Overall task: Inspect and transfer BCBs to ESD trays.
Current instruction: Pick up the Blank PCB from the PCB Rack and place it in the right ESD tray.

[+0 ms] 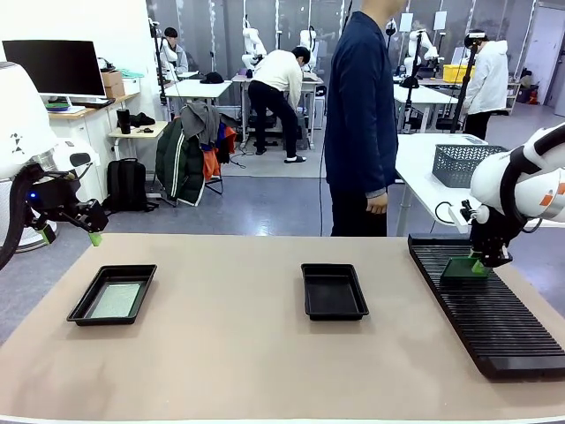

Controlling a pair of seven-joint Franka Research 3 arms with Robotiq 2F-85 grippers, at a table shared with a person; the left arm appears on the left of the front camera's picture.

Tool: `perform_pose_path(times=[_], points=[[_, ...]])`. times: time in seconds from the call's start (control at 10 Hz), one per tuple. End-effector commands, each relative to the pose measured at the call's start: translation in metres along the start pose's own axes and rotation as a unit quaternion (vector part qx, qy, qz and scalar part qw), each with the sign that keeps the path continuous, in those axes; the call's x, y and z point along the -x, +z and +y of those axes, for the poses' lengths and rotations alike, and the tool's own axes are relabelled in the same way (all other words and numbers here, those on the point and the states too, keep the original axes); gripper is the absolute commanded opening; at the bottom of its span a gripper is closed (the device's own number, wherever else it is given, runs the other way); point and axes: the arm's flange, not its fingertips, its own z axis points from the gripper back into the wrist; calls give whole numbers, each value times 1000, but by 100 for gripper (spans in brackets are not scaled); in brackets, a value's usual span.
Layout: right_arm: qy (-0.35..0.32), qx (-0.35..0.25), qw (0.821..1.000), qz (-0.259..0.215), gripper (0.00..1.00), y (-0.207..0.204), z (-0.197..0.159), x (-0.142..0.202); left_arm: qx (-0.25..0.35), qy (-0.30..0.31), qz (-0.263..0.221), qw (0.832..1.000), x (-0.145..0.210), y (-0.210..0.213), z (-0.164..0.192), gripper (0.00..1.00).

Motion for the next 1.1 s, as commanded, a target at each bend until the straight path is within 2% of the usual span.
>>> perform_pose_path(times=[0.0,0.1,1.0], points=[[-15,16,1000,-5,10,-8,2,4,-1,1,-2,1000,1,-1,0,100],[-16,20,1000,-6,0,-9,2,5,-1,1,-2,1000,1,-1,0,100],[-10,14,1000,0,0,-1,-3,3,-1,1,-2,1000,1,-1,0,100]])
